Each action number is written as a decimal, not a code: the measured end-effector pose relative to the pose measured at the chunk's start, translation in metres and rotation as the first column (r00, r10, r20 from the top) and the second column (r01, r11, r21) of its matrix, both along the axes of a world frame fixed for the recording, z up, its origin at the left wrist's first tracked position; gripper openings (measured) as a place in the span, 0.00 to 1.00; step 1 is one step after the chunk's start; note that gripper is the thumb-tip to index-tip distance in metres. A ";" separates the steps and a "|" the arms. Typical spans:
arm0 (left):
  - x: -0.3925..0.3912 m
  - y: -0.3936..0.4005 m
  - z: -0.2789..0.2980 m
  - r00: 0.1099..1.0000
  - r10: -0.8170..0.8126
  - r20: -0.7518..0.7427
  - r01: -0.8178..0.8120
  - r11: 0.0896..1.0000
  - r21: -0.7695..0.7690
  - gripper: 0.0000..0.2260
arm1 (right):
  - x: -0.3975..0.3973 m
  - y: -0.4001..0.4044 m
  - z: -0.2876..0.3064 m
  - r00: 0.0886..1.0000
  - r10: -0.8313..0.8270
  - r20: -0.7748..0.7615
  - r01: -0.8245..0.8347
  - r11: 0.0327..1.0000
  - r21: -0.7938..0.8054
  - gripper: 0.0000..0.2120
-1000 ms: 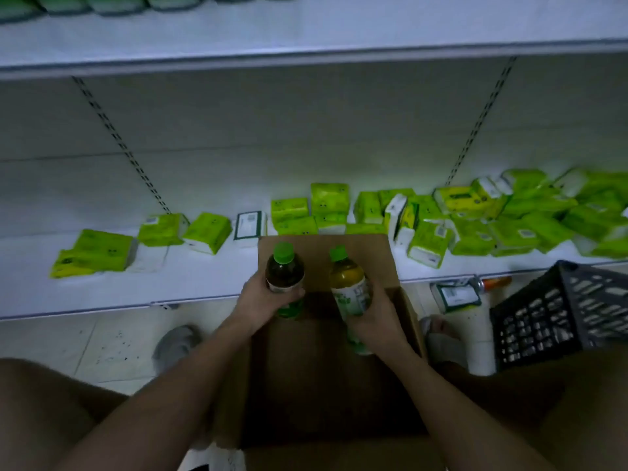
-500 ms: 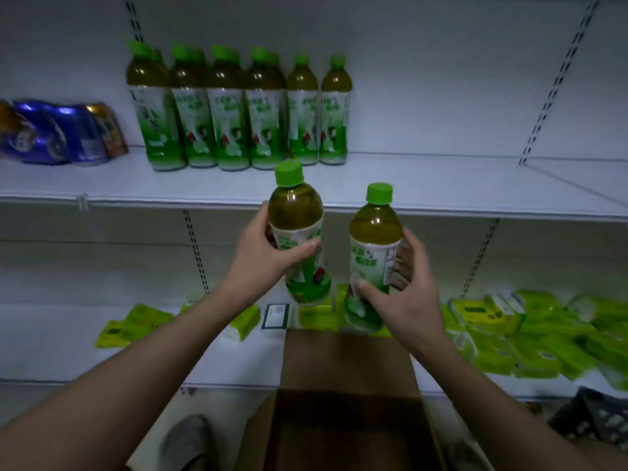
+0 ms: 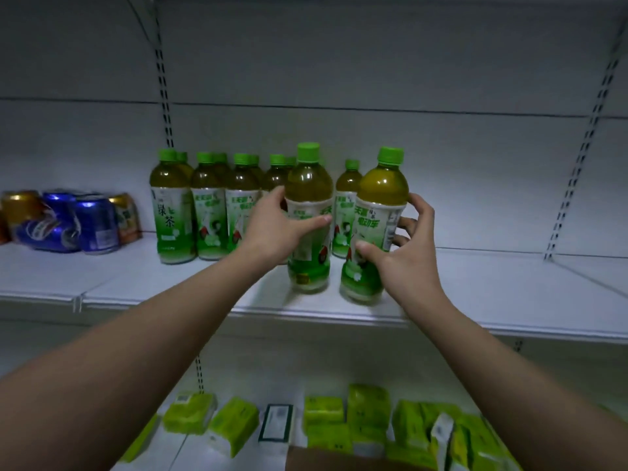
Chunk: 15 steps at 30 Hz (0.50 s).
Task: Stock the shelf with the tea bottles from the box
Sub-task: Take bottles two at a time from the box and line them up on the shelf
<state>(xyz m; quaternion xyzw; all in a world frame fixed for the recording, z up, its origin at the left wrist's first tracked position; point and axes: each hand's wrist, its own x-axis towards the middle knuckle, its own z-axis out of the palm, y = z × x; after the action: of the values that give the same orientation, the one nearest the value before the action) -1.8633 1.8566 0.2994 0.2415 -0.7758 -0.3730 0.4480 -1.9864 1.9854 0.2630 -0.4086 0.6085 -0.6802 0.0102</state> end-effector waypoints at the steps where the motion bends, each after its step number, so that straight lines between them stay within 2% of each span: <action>1: -0.009 -0.007 -0.003 1.000 0.018 0.012 -0.018 1.000 0.011 0.26 | -0.007 -0.011 -0.002 1.000 -0.001 0.007 0.001 1.000 0.017 0.43; 5: -0.048 -0.039 -0.014 0.997 0.083 -0.009 -0.082 0.994 0.075 0.23 | -0.033 -0.050 -0.010 1.000 0.009 -0.010 -0.008 0.995 0.101 0.41; 9: -0.087 -0.064 -0.017 0.981 0.191 0.041 -0.192 0.981 0.024 0.26 | -0.055 -0.084 -0.013 1.000 0.011 -0.027 -0.007 0.993 0.118 0.41; 15: -0.109 -0.081 -0.019 0.962 0.265 0.069 -0.267 0.964 0.021 0.17 | -0.074 -0.122 -0.018 1.000 -0.019 -0.008 0.020 0.998 0.067 0.41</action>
<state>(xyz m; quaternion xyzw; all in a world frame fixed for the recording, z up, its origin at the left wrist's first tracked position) -1.9724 1.7754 0.2807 0.3623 -0.7451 -0.3128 0.4645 -2.0605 1.8638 0.2448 -0.4046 0.6349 -0.6580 0.0151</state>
